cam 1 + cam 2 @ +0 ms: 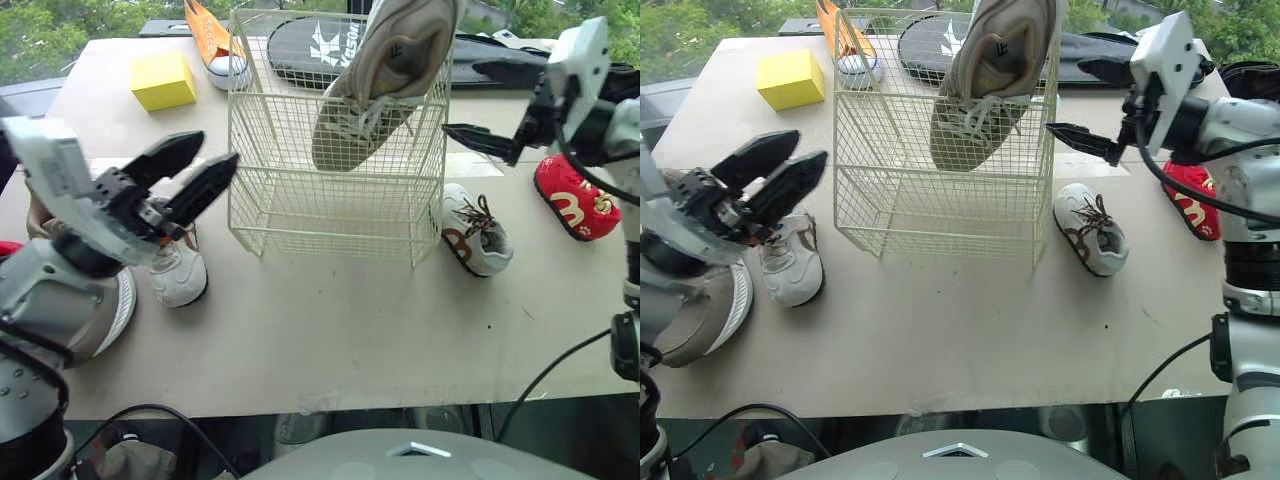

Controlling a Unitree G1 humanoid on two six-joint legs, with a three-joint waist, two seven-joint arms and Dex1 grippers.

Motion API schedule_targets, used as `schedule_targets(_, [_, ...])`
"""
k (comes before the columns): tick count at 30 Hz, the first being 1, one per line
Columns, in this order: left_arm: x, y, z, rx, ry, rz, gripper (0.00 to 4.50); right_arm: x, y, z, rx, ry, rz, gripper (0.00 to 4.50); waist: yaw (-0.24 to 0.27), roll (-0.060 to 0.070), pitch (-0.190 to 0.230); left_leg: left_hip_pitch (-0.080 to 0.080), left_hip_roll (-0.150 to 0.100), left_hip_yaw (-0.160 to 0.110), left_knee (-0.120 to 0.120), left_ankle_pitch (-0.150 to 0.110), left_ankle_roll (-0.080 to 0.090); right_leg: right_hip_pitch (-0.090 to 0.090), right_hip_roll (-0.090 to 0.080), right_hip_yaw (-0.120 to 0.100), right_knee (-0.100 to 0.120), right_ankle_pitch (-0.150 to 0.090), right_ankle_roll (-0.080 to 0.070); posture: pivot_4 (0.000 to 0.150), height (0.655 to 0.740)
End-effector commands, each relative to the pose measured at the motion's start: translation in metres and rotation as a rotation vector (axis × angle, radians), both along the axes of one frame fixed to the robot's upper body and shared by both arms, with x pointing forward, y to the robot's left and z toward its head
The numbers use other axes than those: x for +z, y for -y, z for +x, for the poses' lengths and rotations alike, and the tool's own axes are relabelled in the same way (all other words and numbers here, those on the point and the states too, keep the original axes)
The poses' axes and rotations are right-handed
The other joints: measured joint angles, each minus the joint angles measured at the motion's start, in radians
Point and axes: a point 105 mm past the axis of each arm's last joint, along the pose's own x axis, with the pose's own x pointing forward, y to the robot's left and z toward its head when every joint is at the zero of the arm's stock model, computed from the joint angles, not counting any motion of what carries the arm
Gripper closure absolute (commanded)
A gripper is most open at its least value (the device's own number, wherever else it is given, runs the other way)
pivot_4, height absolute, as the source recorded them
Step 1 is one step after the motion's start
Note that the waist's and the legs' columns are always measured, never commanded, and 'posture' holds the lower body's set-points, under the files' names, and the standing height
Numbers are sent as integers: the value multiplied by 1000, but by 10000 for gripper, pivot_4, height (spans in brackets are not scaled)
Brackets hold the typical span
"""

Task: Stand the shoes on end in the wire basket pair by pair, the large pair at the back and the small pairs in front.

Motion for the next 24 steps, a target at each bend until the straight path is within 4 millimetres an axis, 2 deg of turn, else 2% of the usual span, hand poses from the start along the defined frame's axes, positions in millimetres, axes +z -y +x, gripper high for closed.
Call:
schedule_targets(1, [3, -52, -11, 188, -9, -33, 10654, 21, -12, -65, 292, 121, -34, 264, 0, 0, 0, 0, 0, 0, -1, 0, 0, 0, 0, 0, -1, 0, 0, 1500, 7400])
schedule_targets(2, [-1, -67, -16, 230, -37, -39, 10654, 18, -17, -78, 356, 99, -42, 264, -2, 0, 0, 1, 1, 0, -2, 0, 0, 0, 0, 0, -2, 0, 0, 1500, 7400])
schedule_targets(5, [-17, -111, -32, 340, -163, -45, 10654, 10, -33, -98, 467, 59, -36, 264, -4, 0, 0, 2, 2, 0, -4, 0, 0, 1, 1, 0, -3, 0, 0, 1500, 7400])
schedule_targets(8, [-37, -166, -51, 453, -357, -78, 10654, -15, -48, -109, 555, 12, -77, 264, -2, -1, 0, 5, 2, 0, -5, 0, 0, 3, 1, -1, -3, 0, 0, 1500, 7400])
schedule_targets(10, [-43, -189, -58, 500, -438, -83, 10654, -23, -54, -112, 586, 0, -72, 264, 1, -3, -1, 9, 2, 1, -9, -1, 1, 6, 1, -1, -3, 0, -1, 1500, 7400])
schedule_targets(14, [-49, -227, -59, 592, -561, -79, 10654, -22, -62, -115, 615, -1, -39, 264, 7, -2, 0, 16, 2, -1, -12, -2, 4, 13, 1, -4, -9, -1, -1, 1500, 7400])
schedule_targets(16, [-59, -235, -61, 590, -664, -106, 10654, -22, -64, -115, 613, 4, -36, 264, 7, -2, 0, 16, 1, -1, -12, 0, 0, 14, 1, -6, -10, 0, -1, 1500, 7400])
schedule_targets(20, [-85, -231, -57, 514, -837, -112, 10654, -21, -66, -117, 600, 8, -24, 264, 0, -3, -1, 16, 1, 0, -14, 0, 0, 13, 0, -6, -11, 0, -1, 1500, 7400])
schedule_targets(24, [-112, -233, -53, 493, -944, -20, 10654, -18, -67, -122, 590, 2, -12, 264, -2, -4, -2, 14, 2, 0, -17, 0, 0, 11, -1, -3, -12, 0, -1, 1500, 7400])
